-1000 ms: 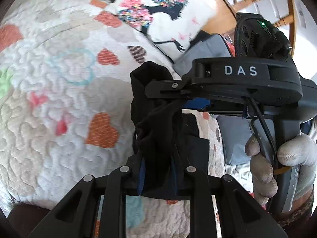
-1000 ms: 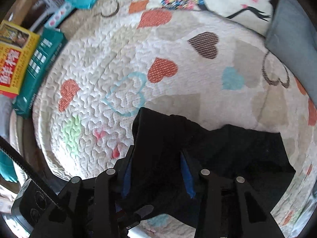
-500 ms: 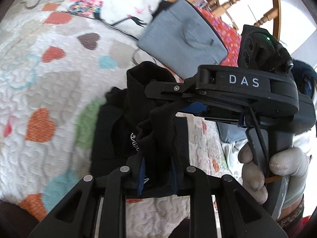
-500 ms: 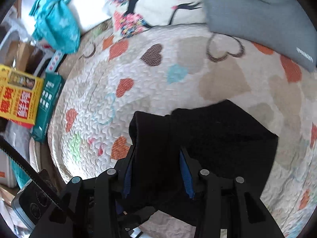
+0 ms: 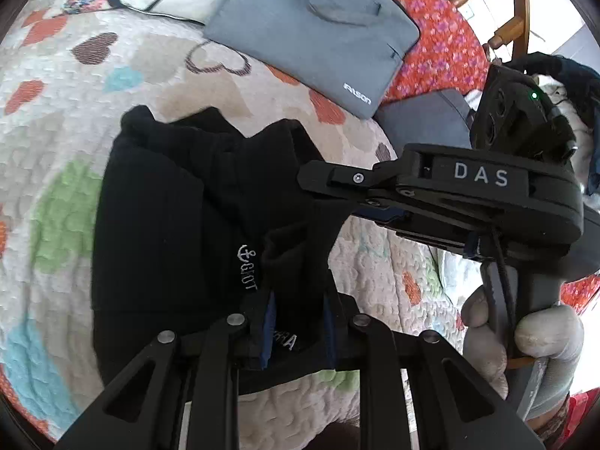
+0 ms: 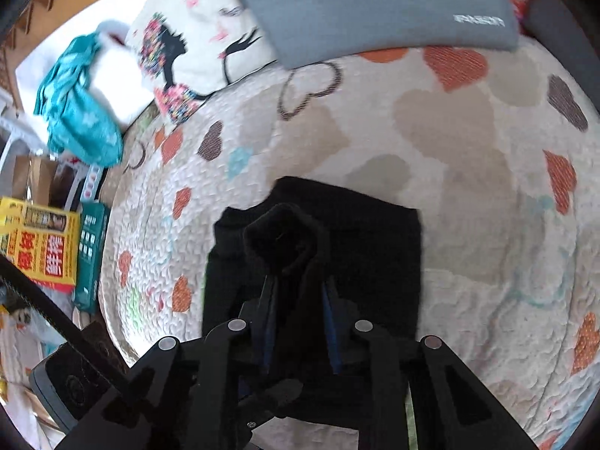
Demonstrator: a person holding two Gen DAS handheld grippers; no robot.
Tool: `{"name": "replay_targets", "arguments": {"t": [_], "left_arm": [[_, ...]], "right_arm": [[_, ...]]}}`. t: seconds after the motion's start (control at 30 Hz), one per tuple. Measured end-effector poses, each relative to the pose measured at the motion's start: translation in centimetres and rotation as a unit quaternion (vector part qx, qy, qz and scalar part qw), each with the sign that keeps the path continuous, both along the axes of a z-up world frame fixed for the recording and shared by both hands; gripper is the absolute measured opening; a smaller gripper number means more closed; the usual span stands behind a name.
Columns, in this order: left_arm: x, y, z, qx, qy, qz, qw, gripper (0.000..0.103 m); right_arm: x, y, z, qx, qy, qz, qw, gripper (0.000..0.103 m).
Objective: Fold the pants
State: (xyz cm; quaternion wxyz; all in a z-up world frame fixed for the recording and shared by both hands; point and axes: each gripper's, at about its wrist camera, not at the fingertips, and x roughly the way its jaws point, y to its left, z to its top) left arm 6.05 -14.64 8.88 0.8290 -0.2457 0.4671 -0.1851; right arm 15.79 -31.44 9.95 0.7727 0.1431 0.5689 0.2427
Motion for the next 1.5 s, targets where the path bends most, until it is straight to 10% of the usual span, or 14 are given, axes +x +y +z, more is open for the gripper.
{"name": "replay_targets", "arguments": {"t": [0.27, 0.47, 0.63, 0.93, 1.5], "left_arm": [[0.2, -3.7, -1.3, 0.03, 0.009, -0.024, 0.9992, 0.021], [-0.8, -5.4, -1.0, 0.011, 0.012, -0.061, 0.998, 0.05], [-2.7, -4.9, 1.0, 0.009, -0.013, -0.111, 0.9937, 0.054], [-2.1, 2.0, -0.1, 0.017, 0.005, -0.017, 0.9997, 0.054], [-1.4, 2.0, -2.3, 0.053, -0.004, -0.037, 0.9979, 0.055]], "right_arm": [[0.4, -4.6, -2.5, 0.015, 0.016, -0.037, 0.999, 0.024], [0.4, -6.8, -5.0, -0.038, 0.022, -0.072, 0.996, 0.037], [-0.5, -10.5, -5.4, -0.008, 0.021, -0.128, 0.992, 0.041], [-4.5, -11.5, -2.1, 0.132, -0.02, -0.129, 0.983, 0.042], [-6.4, -6.7, -6.9, 0.093, 0.006, -0.161, 0.983, 0.046]]}}
